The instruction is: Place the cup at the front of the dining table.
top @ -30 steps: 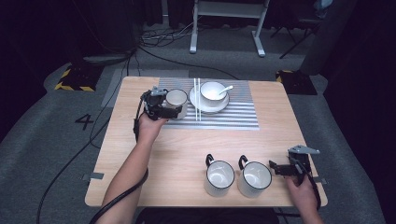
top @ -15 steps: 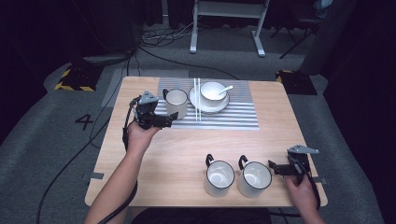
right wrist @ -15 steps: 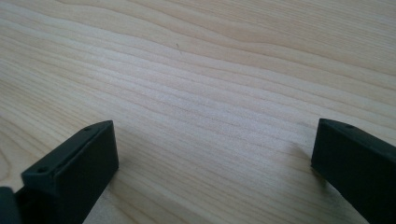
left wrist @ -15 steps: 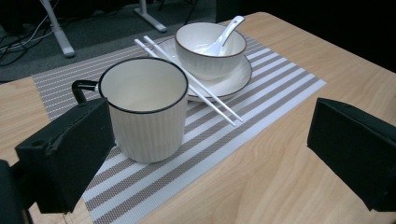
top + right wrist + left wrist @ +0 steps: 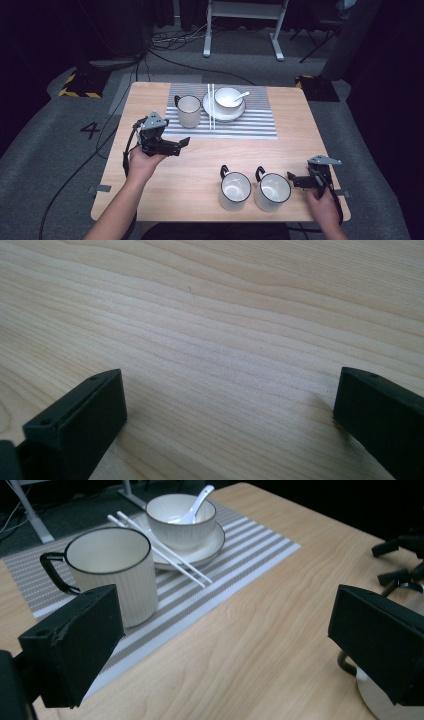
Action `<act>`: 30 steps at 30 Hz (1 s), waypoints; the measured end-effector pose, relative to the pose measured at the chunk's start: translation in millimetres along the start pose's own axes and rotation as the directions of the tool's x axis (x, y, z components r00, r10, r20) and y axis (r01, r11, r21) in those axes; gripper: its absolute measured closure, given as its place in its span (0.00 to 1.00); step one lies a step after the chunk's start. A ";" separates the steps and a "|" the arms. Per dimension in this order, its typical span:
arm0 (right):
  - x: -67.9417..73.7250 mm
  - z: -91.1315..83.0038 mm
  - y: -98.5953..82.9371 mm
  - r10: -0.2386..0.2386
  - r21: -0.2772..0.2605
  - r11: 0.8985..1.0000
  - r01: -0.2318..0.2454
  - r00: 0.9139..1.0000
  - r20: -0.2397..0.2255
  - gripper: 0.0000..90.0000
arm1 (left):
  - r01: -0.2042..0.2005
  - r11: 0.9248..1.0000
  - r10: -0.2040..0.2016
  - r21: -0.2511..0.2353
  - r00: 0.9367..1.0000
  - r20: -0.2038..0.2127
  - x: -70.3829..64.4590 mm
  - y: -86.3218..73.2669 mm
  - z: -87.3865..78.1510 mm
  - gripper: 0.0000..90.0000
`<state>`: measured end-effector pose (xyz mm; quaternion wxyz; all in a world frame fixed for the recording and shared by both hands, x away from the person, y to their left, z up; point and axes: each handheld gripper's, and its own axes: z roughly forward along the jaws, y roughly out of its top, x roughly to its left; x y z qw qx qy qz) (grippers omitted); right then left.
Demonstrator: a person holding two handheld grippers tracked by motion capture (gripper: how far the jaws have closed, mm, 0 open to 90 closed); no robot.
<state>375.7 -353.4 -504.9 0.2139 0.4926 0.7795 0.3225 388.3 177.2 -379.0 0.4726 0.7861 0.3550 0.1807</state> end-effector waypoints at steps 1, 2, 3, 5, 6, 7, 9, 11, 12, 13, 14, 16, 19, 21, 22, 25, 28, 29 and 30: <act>0.2 0.1 0.1 0.002 -0.001 1.000 -0.002 1.000 0.000 0.00 | -0.006 1.000 0.006 0.016 1.000 -0.006 -1.9 -2.0 -2.6 0.02; 0.2 0.0 0.1 0.003 0.000 1.000 -0.003 1.000 0.000 0.00 | -0.016 1.000 0.016 0.024 1.000 -0.014 -3.4 -4.1 -5.1 0.02; -0.1 0.0 0.0 -0.001 0.001 1.000 0.001 1.000 0.001 0.00 | -0.026 0.999 0.026 0.022 0.999 -0.022 -4.3 -6.2 -7.0 0.02; 0.1 0.0 0.0 0.001 0.000 1.000 -0.001 1.000 0.000 0.00 | -0.028 0.999 0.029 0.046 0.999 -0.033 -6.5 -10.2 -11.8 0.02; 0.0 0.0 0.0 0.000 -0.001 1.000 0.000 1.000 -0.001 0.00 | -0.038 0.998 0.041 0.049 0.998 -0.042 -6.9 -12.2 -13.7 0.03; 0.2 0.1 0.1 0.003 -0.001 1.000 -0.003 1.000 -0.001 0.01 | -0.041 0.997 0.043 0.058 0.998 -0.047 -7.8 -14.7 -15.7 0.03; 0.0 0.0 0.0 0.000 0.000 1.000 0.000 1.000 0.000 0.00 | -0.043 0.997 0.047 0.064 0.997 -0.057 -9.6 -20.7 -20.2 0.03; -0.1 0.0 0.0 0.000 0.001 1.000 0.000 1.000 0.001 0.00 | -0.042 0.997 0.045 0.061 0.998 -0.052 -10.0 -27.3 -25.0 0.04; 0.0 0.1 0.0 0.000 0.000 1.000 0.000 1.000 0.000 0.00 | -0.045 0.997 0.048 0.066 0.998 -0.048 -9.6 -30.6 -27.5 0.04; 0.0 0.0 0.1 0.000 0.001 1.000 0.000 1.000 0.001 0.00 | -0.042 0.997 0.045 0.070 0.998 -0.051 -9.9 -33.9 -29.9 0.04; -0.1 0.0 0.0 -0.001 0.001 1.000 0.001 1.000 0.001 0.01 | -0.044 0.996 0.049 0.074 0.997 -0.055 -9.8 -37.0 -32.2 0.04; 0.0 0.0 0.0 0.001 0.000 1.000 -0.001 1.000 0.000 0.01 | -0.041 0.995 0.047 0.088 0.997 -0.065 -10.4 -42.8 -37.2 0.04; 0.0 0.0 0.0 0.001 0.000 1.000 -0.001 1.000 0.001 0.00 | -0.021 0.997 0.026 0.070 0.998 -0.064 -10.6 -49.9 -45.6 0.04; -0.1 0.0 0.0 -0.001 0.000 1.000 0.001 1.000 0.001 0.00 | -0.002 0.998 0.005 0.061 0.998 -0.059 -10.5 -52.5 -49.0 0.04; 0.1 0.0 0.1 0.002 0.000 1.000 -0.002 1.000 -0.001 0.01 | -0.002 0.998 0.006 0.070 0.998 -0.060 -11.0 -53.1 -50.2 0.04; 0.0 0.0 0.0 0.000 0.000 1.000 0.000 1.000 0.000 0.00 | 0.010 0.997 -0.004 0.072 0.997 -0.073 -15.3 -57.4 -54.0 0.04; 0.1 0.0 0.0 0.001 0.000 1.000 -0.001 1.000 0.000 0.01 | 0.021 0.996 -0.016 0.089 0.998 -0.056 -19.0 -64.1 -56.0 0.04; 0.1 0.0 0.1 0.001 0.000 1.000 -0.001 1.000 0.000 0.01 | 0.019 0.995 -0.013 0.097 0.998 -0.061 -19.9 -66.9 -56.2 0.04; 0.2 0.0 0.1 0.003 0.000 1.000 -0.003 1.000 0.000 0.00 | 0.023 0.994 -0.017 0.108 0.998 -0.057 -20.8 -70.0 -55.7 0.04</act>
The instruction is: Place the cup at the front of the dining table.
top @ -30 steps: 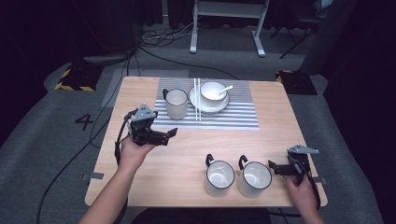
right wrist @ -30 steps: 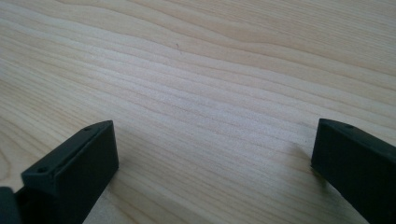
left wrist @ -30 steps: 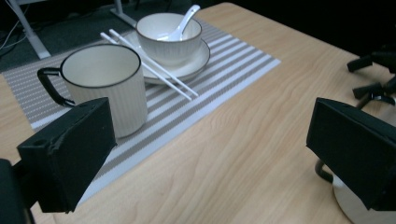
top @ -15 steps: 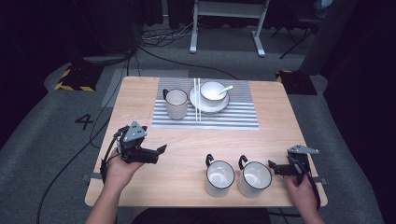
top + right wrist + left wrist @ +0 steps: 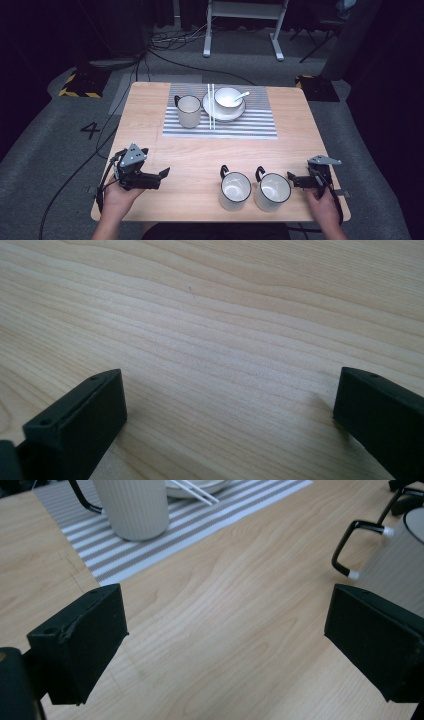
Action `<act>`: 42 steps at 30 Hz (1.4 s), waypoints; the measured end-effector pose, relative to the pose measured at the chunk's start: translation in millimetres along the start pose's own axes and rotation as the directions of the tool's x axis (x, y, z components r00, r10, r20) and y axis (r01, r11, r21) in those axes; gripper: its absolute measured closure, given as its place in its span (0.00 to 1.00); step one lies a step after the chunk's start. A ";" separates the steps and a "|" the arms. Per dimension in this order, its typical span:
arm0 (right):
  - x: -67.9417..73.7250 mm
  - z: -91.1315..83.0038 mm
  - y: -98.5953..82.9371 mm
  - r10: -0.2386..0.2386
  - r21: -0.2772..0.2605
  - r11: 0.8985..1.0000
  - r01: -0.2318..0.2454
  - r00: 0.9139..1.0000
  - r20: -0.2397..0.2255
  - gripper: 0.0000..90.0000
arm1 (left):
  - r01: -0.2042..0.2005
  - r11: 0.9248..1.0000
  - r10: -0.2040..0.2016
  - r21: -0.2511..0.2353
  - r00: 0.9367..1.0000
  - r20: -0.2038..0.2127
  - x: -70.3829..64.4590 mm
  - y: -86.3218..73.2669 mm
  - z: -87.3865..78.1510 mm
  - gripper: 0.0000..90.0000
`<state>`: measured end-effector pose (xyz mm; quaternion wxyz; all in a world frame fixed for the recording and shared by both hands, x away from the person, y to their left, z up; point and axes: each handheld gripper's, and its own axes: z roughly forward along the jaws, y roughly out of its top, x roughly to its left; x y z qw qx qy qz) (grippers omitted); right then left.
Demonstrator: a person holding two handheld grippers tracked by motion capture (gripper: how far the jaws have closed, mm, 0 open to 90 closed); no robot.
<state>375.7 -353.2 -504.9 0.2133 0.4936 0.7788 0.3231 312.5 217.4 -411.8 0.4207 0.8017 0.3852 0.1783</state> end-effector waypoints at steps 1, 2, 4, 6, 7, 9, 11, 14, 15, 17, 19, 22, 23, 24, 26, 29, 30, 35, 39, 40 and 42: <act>0.0 0.0 0.0 -0.001 0.000 1.000 0.001 1.000 0.000 0.00 | 0.004 1.000 -0.004 0.004 1.000 0.000 -1.1 -3.4 1.3 0.04; -0.3 -0.1 0.0 -0.003 0.001 1.000 0.003 1.000 0.001 0.01 | 0.011 1.000 -0.011 0.013 1.000 0.007 -2.2 -6.8 2.9 0.04; -0.1 -0.1 0.0 -0.001 0.001 1.000 0.001 1.000 0.001 0.01 | 0.014 0.999 -0.015 0.036 1.000 0.008 -4.7 -12.7 6.3 0.04; -0.3 -0.1 -0.1 -0.004 0.001 1.000 0.004 1.000 0.001 0.00 | 0.018 0.998 -0.019 0.054 1.000 0.017 -6.4 -17.9 9.0 0.04; -0.1 0.0 0.0 -0.001 0.000 1.000 0.001 1.000 0.000 0.00 | 0.020 0.998 -0.022 0.062 1.000 0.021 -6.9 -20.3 10.2 0.04; 0.1 0.0 0.0 0.001 0.000 1.000 -0.001 1.000 0.000 0.00 | 0.029 0.997 -0.031 0.073 0.999 0.024 -8.0 -24.6 12.9 0.04; -0.1 0.0 0.0 -0.002 0.000 1.000 0.002 1.000 0.001 0.00 | 0.032 0.995 -0.035 0.094 0.999 0.026 -8.5 -28.4 15.3 0.04; -0.1 -0.1 0.0 -0.001 0.000 1.000 0.001 1.000 0.000 0.00 | 0.046 0.992 -0.050 0.118 0.998 0.035 -8.6 -35.1 19.8 0.04; -0.2 -0.1 0.0 -0.002 0.001 1.000 0.002 1.000 0.000 0.01 | 0.052 0.990 -0.057 0.128 0.998 0.035 -8.0 -38.4 22.5 0.04; -0.1 -0.1 0.0 -0.001 0.000 1.000 0.001 1.000 0.000 0.00 | 0.059 0.986 -0.064 0.154 0.998 0.026 -7.7 -42.9 26.5 0.04; -0.2 -0.1 0.0 -0.003 0.001 1.000 0.003 1.000 0.001 0.00 | 0.052 0.981 -0.056 0.185 0.998 0.016 -8.7 -46.7 30.1 0.04; -0.2 -0.1 0.0 -0.002 0.001 1.000 0.002 1.000 0.001 0.01 | 0.051 0.978 -0.055 0.202 0.998 0.016 -9.9 -49.5 33.9 0.05; -0.1 0.0 0.0 -0.001 0.000 1.000 0.001 1.000 0.001 0.01 | 0.046 0.976 -0.051 0.211 0.999 0.016 -9.3 -49.9 34.5 0.05; -0.2 0.0 0.0 -0.003 0.000 1.000 0.003 1.000 0.002 0.00 | 0.055 0.975 -0.061 0.216 0.998 0.019 -9.9 -51.0 36.1 0.05; -0.2 0.0 0.0 -0.002 0.000 1.000 0.002 1.000 0.000 0.01 | 0.058 0.969 -0.064 0.240 0.998 0.016 -10.4 -53.1 39.3 0.05; -0.3 -0.1 0.0 -0.003 0.001 1.000 0.003 1.000 0.001 0.00 | 0.055 0.955 -0.062 0.291 0.998 0.015 -12.3 -56.2 44.7 0.05; -0.2 0.0 0.0 -0.002 0.000 1.000 0.002 1.000 0.001 0.01 | 0.054 0.952 -0.066 0.302 0.997 0.030 -13.8 -57.5 47.0 0.05; -0.2 -0.1 0.0 -0.002 0.001 1.000 0.002 1.000 0.001 0.01 | 0.016 0.946 -0.029 0.324 0.999 0.032 -18.4 -62.4 54.1 0.00; -0.2 0.0 0.0 -0.002 0.001 1.000 0.002 1.000 0.001 0.00 | -0.005 0.948 0.005 0.319 1.000 -0.001 -22.0 -63.7 57.4 0.00; -0.1 0.0 0.0 -0.001 0.001 1.000 0.001 1.000 0.000 0.00 | -0.003 0.950 0.009 0.312 1.000 -0.017 -23.9 -65.5 58.4 0.00; -0.3 -0.1 0.0 -0.003 0.001 1.000 0.003 1.000 0.001 0.00 | 0.007 0.970 -0.004 0.244 1.000 -0.014 -24.4 -69.6 62.4 0.00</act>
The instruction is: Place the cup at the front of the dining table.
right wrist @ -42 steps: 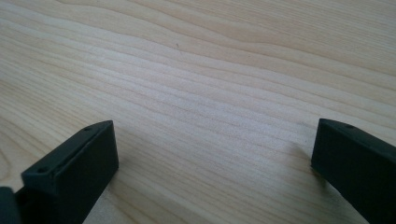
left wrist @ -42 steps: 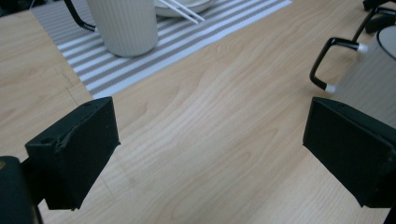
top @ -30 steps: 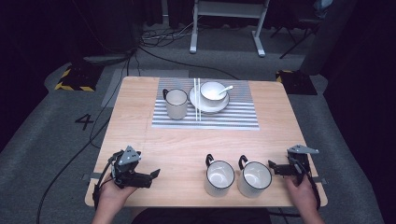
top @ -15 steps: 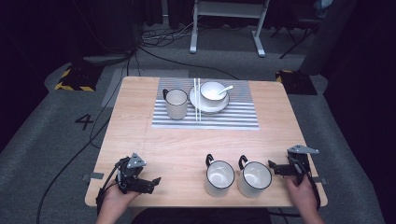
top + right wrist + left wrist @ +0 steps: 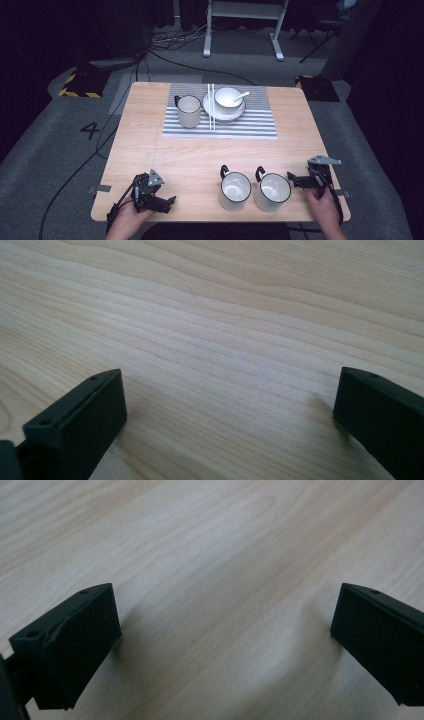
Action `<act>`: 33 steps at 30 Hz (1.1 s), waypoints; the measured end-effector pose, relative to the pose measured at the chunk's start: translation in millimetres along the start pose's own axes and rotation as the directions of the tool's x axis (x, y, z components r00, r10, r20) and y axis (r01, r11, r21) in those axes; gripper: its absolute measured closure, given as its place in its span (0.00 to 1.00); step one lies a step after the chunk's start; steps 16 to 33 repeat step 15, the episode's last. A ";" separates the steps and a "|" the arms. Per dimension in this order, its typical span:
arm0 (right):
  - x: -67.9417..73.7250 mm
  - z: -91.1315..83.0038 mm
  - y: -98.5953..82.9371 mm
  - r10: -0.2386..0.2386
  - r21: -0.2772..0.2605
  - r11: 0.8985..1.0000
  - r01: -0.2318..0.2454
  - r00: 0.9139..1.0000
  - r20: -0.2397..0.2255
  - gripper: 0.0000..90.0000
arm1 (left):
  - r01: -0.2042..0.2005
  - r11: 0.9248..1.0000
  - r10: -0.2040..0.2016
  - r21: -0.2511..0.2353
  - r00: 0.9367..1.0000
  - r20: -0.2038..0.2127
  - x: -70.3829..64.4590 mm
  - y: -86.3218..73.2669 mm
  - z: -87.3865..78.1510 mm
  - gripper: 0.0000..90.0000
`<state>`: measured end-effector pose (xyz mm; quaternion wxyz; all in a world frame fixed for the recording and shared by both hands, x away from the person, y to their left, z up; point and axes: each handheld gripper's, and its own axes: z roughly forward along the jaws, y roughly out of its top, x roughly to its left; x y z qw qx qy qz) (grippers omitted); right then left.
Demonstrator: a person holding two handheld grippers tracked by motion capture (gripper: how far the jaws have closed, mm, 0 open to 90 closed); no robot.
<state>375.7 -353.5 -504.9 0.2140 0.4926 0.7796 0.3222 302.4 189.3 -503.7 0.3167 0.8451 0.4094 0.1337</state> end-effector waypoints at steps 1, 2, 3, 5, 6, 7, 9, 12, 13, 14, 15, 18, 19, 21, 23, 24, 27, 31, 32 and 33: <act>0.1 0.0 0.0 0.002 0.000 1.000 -0.002 1.000 -0.001 0.00 | -0.011 1.000 0.011 -0.007 1.000 0.002 1.2 0.7 0.9 0.00; 0.1 0.0 0.0 0.001 0.000 1.000 -0.001 1.000 0.000 0.01 | -0.011 1.000 0.011 -0.006 1.000 0.008 1.4 0.8 1.0 0.00; 0.0 0.0 0.0 -0.001 0.000 1.000 0.001 1.000 0.000 0.01 | -0.011 1.000 0.011 -0.006 1.000 0.008 1.4 0.8 1.0 0.00; 0.1 0.0 0.0 0.001 0.000 1.000 -0.001 1.000 0.001 0.00 | -0.011 1.000 0.011 -0.006 1.000 0.008 1.4 0.8 1.0 0.00; 0.1 0.0 0.0 0.002 -0.001 1.000 -0.002 1.000 -0.001 0.01 | -0.011 1.000 0.011 -0.007 1.000 0.008 1.4 0.8 1.0 0.00; 0.0 0.1 0.0 0.000 -0.001 1.000 0.000 1.000 0.000 0.00 | -0.011 1.000 0.011 -0.007 1.000 0.008 1.4 0.8 1.0 0.00; 0.0 0.0 0.0 0.000 0.000 1.000 0.000 1.000 0.000 0.00 | -0.011 1.000 0.011 -0.006 1.000 0.008 1.4 0.8 1.0 0.00; 0.0 0.0 0.0 0.000 -0.001 1.000 0.000 1.000 0.000 0.00 | -0.010 1.000 0.011 -0.007 1.000 0.008 1.3 0.8 1.0 0.00; 0.3 0.1 0.1 0.004 -0.001 1.000 -0.004 1.000 -0.001 0.01 | -0.011 1.000 0.011 -0.007 1.000 0.008 1.4 0.8 1.0 0.00; 0.0 0.0 0.0 0.000 0.000 1.000 0.000 1.000 0.000 0.01 | -0.011 1.000 0.011 -0.007 1.000 0.008 1.4 0.8 1.0 0.00; 0.2 0.1 0.0 0.003 -0.001 1.000 -0.003 1.000 -0.001 0.01 | -0.011 1.000 0.011 -0.007 1.000 0.008 1.4 0.8 1.0 0.00; 0.2 0.1 0.0 0.003 -0.001 1.000 -0.003 1.000 -0.001 0.01 | -0.011 1.000 0.011 -0.007 1.000 0.008 1.4 0.8 1.0 0.00; 0.2 0.1 0.0 0.003 -0.001 1.000 -0.003 1.000 -0.001 0.01 | -0.011 1.000 0.011 -0.007 1.000 0.008 1.4 0.8 1.0 0.00; 0.2 0.1 0.0 0.003 -0.001 1.000 -0.003 1.000 -0.001 0.01 | -0.011 1.000 0.011 -0.007 1.000 0.008 1.4 0.8 1.0 0.00; 0.2 0.1 0.0 0.003 -0.001 1.000 -0.003 1.000 -0.001 0.01 | -0.011 1.000 0.011 -0.007 1.000 0.008 1.4 0.8 1.0 0.00; 0.2 0.1 0.0 0.003 -0.001 1.000 -0.003 1.000 -0.001 0.01 | -0.011 1.000 0.011 -0.007 1.000 0.008 1.4 0.8 1.0 0.00; 0.2 0.1 0.0 0.003 -0.001 1.000 -0.003 1.000 -0.001 0.01 | -0.011 1.000 0.011 -0.007 1.000 0.008 1.4 0.8 1.0 0.00; 0.2 0.1 0.0 0.003 -0.001 1.000 -0.003 1.000 -0.001 0.01 | -0.011 1.000 0.011 -0.007 1.000 0.008 1.4 0.8 1.0 0.00; 0.2 0.1 0.0 0.003 -0.001 1.000 -0.003 1.000 -0.001 0.01 | -0.011 1.000 0.011 -0.007 1.000 0.008 1.4 0.8 1.0 0.00; 0.2 0.1 0.0 0.003 -0.001 1.000 -0.003 1.000 -0.001 0.01 | -0.011 1.000 0.011 -0.007 1.000 0.008 1.4 0.8 1.0 0.00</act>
